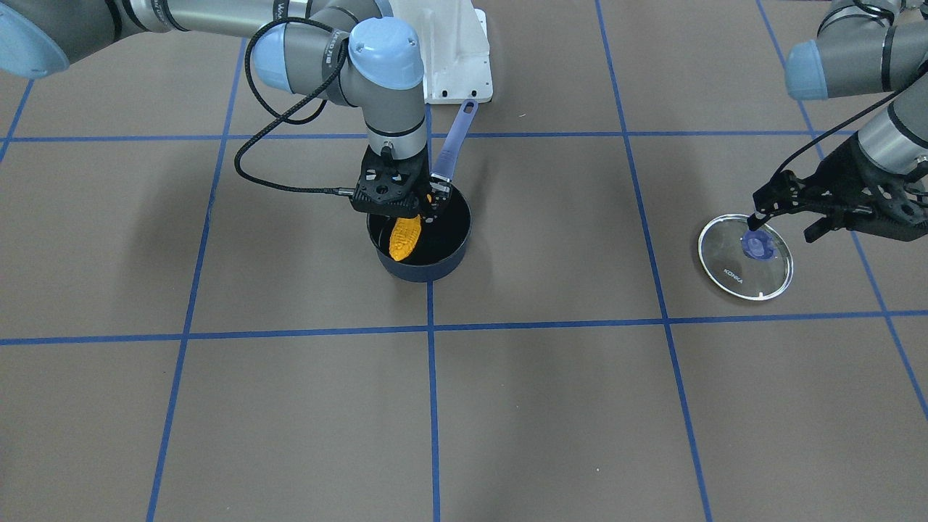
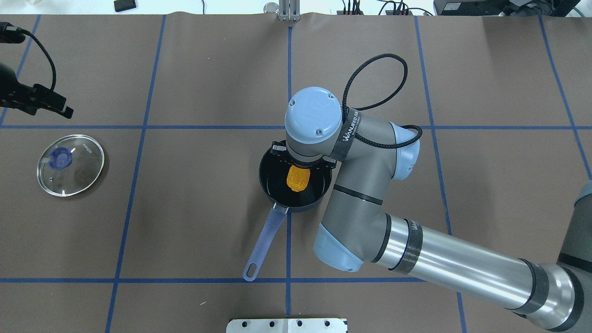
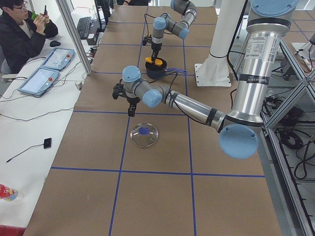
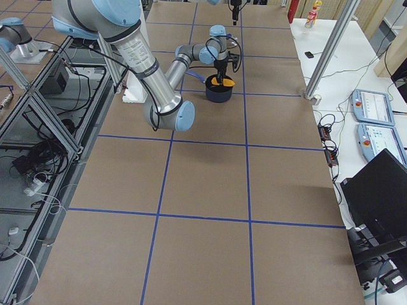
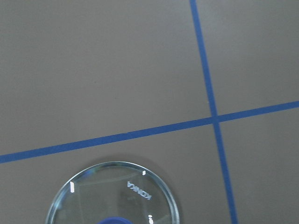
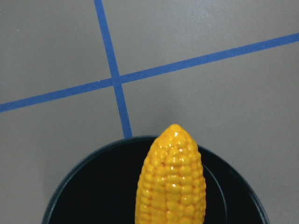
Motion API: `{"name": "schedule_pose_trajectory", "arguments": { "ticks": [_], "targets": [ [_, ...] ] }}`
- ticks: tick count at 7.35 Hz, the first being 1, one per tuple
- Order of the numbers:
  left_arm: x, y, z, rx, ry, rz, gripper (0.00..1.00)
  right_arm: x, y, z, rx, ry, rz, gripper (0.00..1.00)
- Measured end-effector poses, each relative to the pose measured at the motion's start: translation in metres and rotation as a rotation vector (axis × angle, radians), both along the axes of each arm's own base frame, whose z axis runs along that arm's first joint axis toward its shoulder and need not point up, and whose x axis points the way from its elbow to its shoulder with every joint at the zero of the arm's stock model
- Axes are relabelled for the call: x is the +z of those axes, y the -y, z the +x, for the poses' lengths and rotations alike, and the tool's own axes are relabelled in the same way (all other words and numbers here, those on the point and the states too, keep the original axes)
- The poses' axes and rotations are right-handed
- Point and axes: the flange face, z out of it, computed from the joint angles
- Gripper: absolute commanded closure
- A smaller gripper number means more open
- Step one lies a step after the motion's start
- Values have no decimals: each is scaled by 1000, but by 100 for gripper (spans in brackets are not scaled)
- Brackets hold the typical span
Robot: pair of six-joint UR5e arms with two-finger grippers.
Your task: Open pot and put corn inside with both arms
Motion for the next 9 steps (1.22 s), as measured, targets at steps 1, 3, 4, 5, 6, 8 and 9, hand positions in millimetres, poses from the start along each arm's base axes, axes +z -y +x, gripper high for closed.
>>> {"name": "schedule_pose_trajectory", "arguments": {
  "ticks": [1, 3, 4, 5, 6, 8, 9],
  "targets": [
    [-9, 1, 0, 1, 3, -5, 2, 1, -3, -3, -6, 1, 2, 1],
    [-14, 2, 0, -1, 5, -6, 2, 2, -8, -4, -13, 1, 11, 0],
    [-14, 3, -3, -5, 4, -6, 2, 0, -7, 1, -13, 6, 24, 0],
    [-14, 5, -10, -10, 3, -1, 2, -2, 3, 20, -15, 16, 54, 0],
    [-13, 7, -17, -7, 6, 12, 2, 1, 23, 49, -17, 20, 86, 0],
    [-2, 15, -44, 9, 37, 45, 2, 24, 81, 132, -68, 28, 120, 0],
    [9, 23, -64, 31, 60, 67, 2, 54, 111, 185, -120, 21, 143, 0]
  ]
}}
